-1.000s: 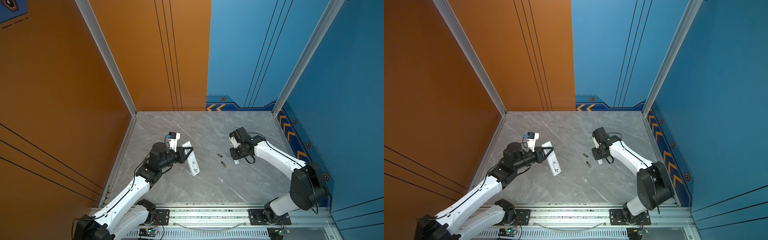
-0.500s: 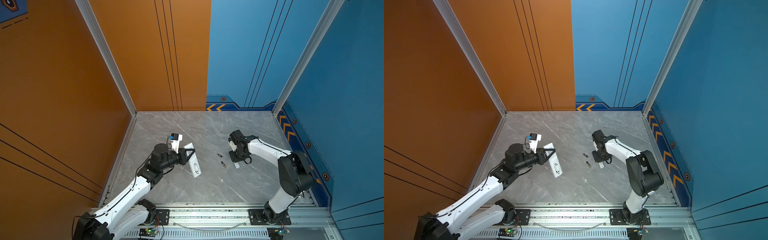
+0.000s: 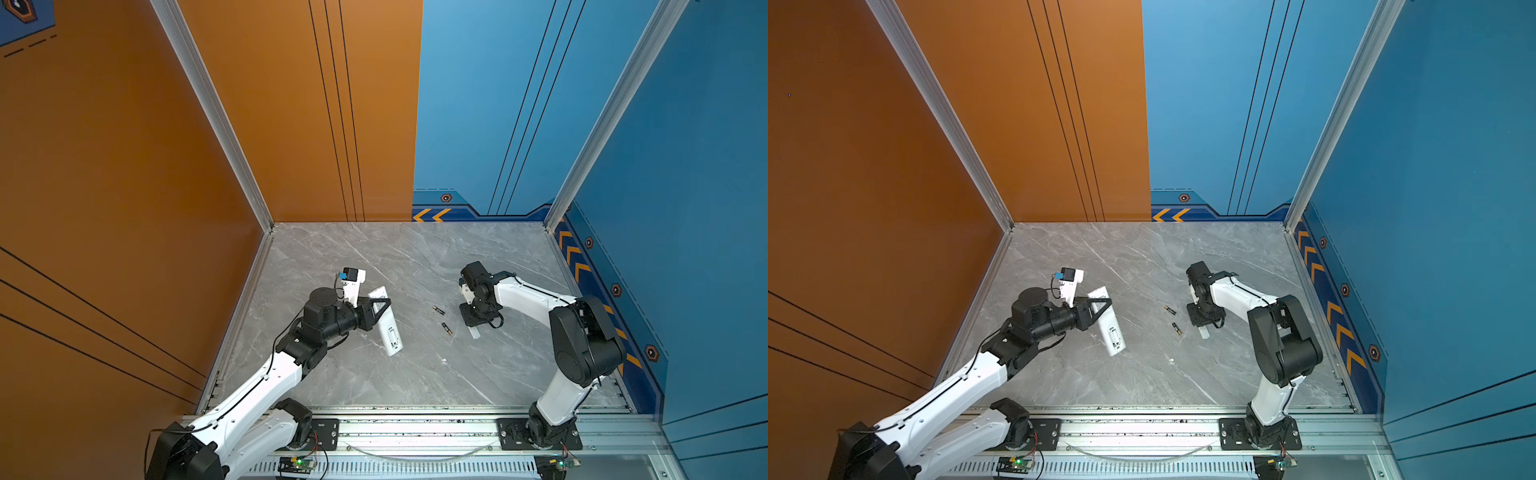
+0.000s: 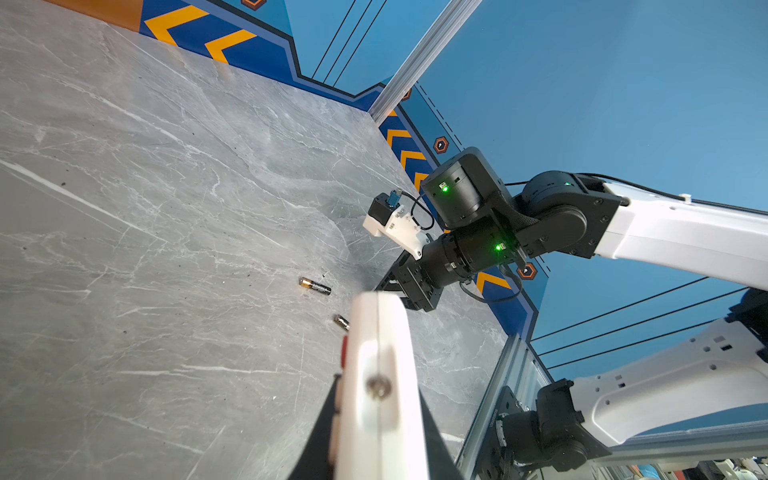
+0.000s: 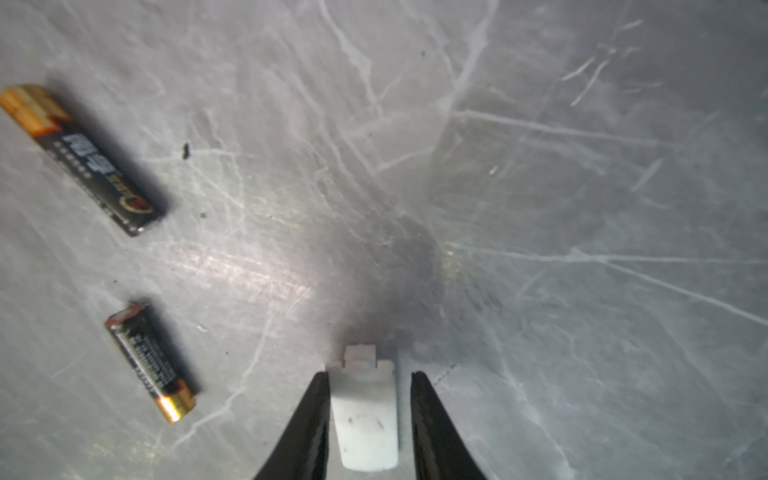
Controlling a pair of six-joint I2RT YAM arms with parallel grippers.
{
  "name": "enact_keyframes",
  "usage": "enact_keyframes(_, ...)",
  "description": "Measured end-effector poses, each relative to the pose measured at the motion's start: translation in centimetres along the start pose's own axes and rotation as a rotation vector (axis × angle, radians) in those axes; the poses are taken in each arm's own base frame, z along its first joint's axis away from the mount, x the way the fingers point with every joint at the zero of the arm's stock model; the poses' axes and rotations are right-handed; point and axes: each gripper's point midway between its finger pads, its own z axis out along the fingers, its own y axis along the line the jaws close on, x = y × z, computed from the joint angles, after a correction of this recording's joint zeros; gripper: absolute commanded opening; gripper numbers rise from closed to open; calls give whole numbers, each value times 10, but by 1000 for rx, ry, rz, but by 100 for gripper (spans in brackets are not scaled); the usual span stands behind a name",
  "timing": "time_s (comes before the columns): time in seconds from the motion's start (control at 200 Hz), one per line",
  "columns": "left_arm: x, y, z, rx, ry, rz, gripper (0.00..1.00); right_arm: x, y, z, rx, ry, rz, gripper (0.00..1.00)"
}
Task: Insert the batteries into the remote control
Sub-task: 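Lower the battery cover beside the batteries and open the right gripper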
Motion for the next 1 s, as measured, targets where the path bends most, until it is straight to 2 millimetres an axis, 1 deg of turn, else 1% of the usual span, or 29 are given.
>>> enact_keyframes(0.19, 0, 0, 0, 3, 0, 1, 0, 1, -1, 1, 0, 2, 3, 39)
enact_keyframes(0.38, 0, 0, 0, 3, 0, 1, 0, -1, -1, 1, 0, -4, 3, 47)
enact_keyframes(0.591, 0, 0, 0, 2, 0, 1, 0, 0, -1, 0, 0, -5, 2, 51)
enact_keyframes(0.711, 1, 0, 1, 2, 2, -1, 0, -2, 4, -7, -3, -26, -10, 53)
enact_keyframes(0.861, 1, 0, 1, 2, 4, -2, 0, -6, 17, -22, 1, -78, -56, 55)
enact_keyframes(0.996, 3, 1, 1, -3, 12, -7, 0, -7, 31, -33, 13, -116, -107, 62)
